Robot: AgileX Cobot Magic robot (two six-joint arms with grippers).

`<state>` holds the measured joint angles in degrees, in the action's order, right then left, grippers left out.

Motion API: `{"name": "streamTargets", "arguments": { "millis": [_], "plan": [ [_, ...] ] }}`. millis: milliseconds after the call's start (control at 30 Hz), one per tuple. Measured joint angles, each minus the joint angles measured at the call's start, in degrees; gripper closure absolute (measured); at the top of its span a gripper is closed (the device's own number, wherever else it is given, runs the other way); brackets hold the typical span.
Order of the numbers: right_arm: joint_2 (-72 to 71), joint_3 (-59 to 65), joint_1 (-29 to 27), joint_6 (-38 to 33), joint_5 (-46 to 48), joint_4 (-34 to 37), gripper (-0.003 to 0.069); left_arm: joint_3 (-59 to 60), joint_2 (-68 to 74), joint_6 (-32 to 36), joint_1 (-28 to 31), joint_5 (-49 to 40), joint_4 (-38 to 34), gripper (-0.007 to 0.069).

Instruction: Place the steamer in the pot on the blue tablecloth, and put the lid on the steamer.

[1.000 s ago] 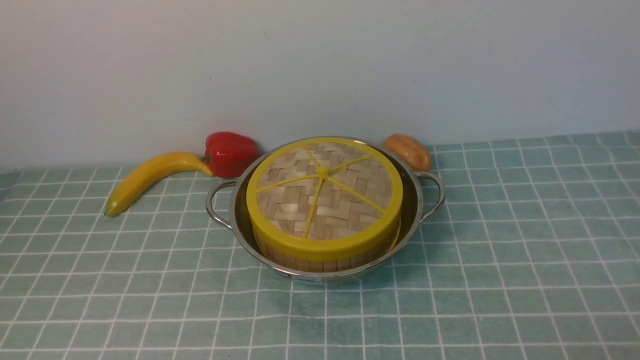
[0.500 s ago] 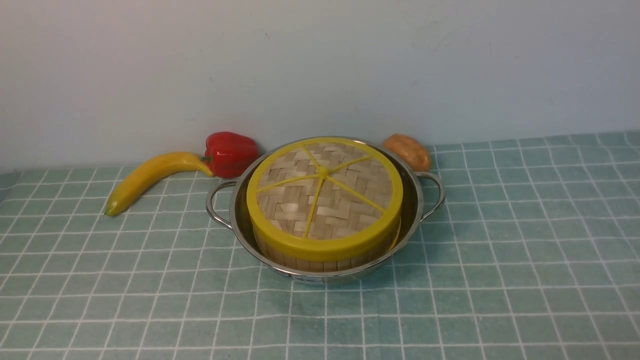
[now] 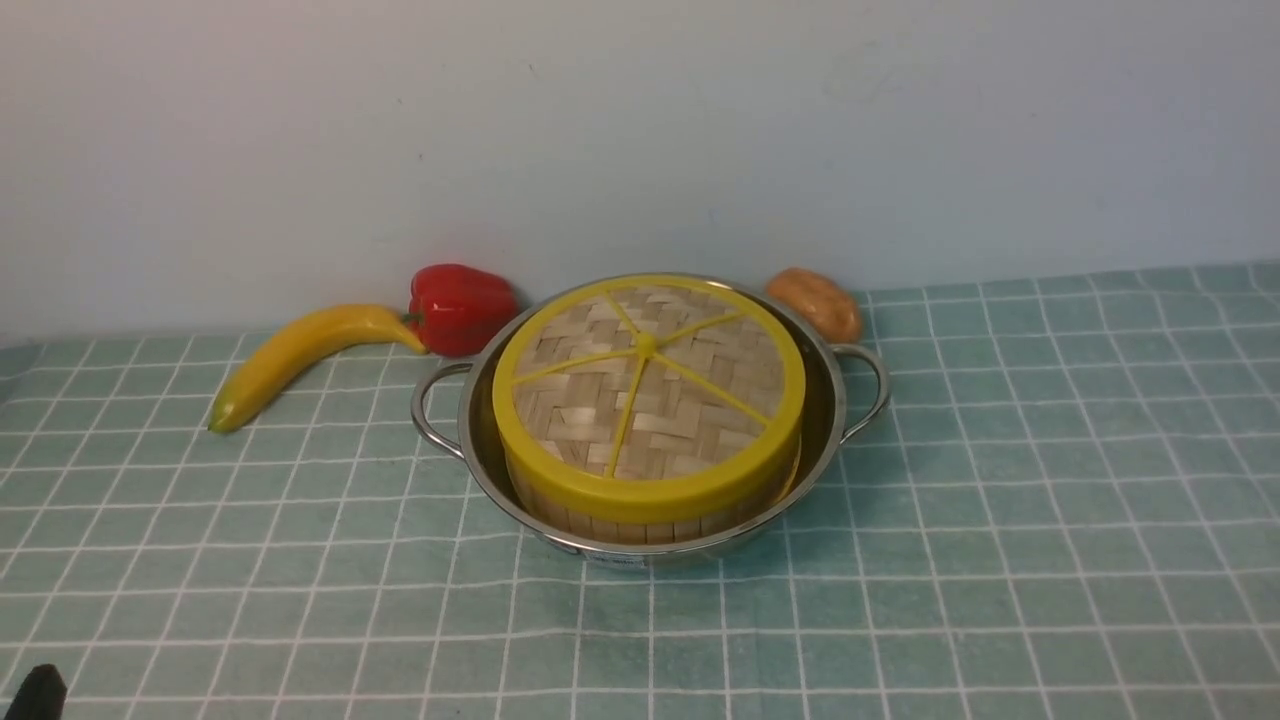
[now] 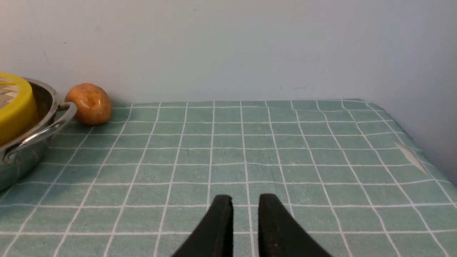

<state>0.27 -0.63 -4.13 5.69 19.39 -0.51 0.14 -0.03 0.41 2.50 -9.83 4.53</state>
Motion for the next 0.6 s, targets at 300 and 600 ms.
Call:
{"name": "streamTargets", "arguments": {
  "millis": [300,600],
  "plan": [
    [0.00,0.00,-0.05,0.00,0.00,0.00,0.0504,0.26,0.00,-0.41,0.00,1.09,0.06,0.0371],
    [0.00,0.00,-0.05,0.00,0.00,0.00,0.0487,0.26,0.00,-0.41,0.00,1.09,0.06,0.0371]
  ]
}}
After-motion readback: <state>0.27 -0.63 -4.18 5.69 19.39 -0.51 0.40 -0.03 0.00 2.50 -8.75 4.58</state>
